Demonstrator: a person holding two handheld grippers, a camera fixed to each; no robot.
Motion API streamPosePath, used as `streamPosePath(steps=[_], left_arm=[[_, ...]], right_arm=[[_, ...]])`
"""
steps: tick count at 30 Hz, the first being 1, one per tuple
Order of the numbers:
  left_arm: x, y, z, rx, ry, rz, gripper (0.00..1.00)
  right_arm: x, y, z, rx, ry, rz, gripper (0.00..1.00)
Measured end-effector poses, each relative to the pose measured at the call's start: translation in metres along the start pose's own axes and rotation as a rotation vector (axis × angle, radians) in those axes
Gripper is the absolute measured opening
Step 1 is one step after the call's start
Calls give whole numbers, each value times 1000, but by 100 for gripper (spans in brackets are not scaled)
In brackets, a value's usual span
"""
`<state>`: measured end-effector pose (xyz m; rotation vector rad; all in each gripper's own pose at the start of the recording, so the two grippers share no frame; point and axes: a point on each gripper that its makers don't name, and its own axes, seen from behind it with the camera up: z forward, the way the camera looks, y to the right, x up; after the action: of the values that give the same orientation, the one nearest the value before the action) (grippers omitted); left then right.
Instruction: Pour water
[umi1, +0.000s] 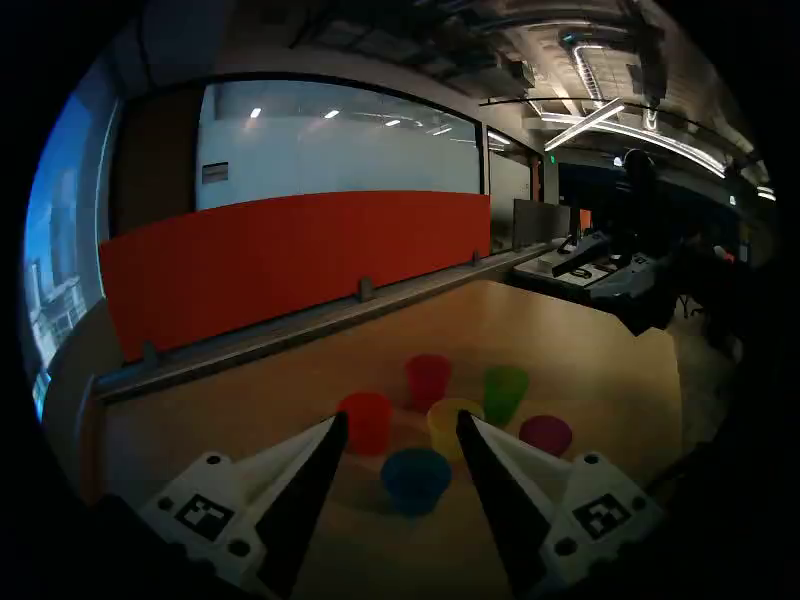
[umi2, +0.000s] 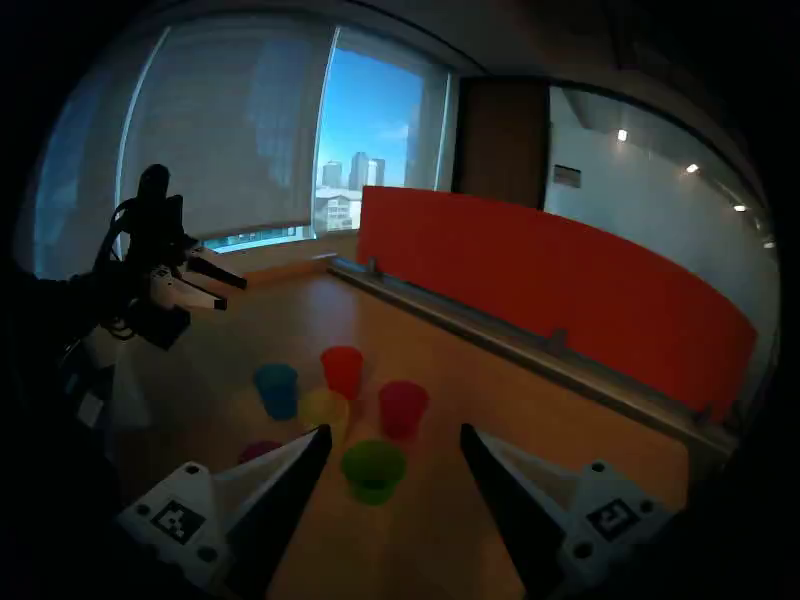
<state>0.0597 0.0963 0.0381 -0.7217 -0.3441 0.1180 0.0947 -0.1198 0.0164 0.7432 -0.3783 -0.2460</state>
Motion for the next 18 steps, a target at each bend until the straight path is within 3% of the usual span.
streamPosePath(steps=[18], left_arm=[[-45, 12, 14, -58, -121, 31, 80]], right_arm=[[-31, 0, 15, 23, -66, 9, 100]])
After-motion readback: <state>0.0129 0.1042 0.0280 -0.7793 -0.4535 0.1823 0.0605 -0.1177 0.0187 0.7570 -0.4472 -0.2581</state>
